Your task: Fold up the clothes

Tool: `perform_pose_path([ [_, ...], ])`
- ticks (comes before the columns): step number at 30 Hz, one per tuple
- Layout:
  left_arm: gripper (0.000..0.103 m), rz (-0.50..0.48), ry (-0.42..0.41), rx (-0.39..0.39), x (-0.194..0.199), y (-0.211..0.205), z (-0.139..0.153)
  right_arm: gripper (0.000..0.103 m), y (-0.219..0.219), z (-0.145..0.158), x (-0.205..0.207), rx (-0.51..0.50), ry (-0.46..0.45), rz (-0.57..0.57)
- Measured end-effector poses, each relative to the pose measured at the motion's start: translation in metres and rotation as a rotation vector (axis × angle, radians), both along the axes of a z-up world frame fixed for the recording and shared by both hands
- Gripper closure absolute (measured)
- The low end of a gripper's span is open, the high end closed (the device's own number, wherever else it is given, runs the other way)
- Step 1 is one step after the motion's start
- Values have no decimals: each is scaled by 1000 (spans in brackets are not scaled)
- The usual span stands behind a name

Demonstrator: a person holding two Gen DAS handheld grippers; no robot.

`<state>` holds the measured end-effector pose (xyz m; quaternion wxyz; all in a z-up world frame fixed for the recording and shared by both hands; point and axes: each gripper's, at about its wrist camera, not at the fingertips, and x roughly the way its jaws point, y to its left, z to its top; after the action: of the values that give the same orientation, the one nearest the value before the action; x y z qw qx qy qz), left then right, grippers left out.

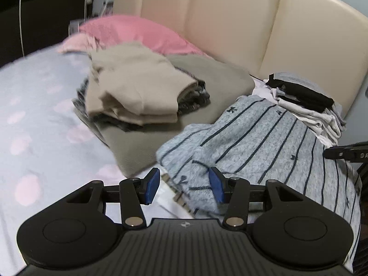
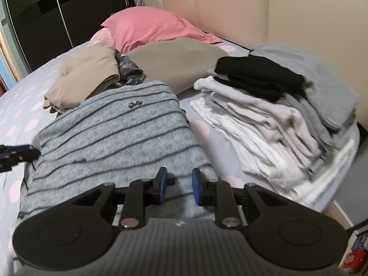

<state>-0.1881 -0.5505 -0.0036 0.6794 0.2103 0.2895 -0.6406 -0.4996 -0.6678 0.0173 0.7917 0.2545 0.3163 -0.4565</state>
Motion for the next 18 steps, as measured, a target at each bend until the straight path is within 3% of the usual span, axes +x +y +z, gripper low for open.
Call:
perform_pose_path([
  [3,59,-5,-40,-32,-8,18,18,76,16,9,-13,-3,8,-15],
  [11,59,-125,39,-88,-64,62,58,70,66,42,-30,17,-67,-85],
  [14,57,-135,74,-112,-81,79,73,63,88,61,-26,10,-67,-83],
  [16,49,-141,69,-134,-89,92,85,48,108,78,-22,-6,-70,-58],
  [18,41,-126,46,-140,-95,104,96,42,129,92,-17,-31,-57,-60],
])
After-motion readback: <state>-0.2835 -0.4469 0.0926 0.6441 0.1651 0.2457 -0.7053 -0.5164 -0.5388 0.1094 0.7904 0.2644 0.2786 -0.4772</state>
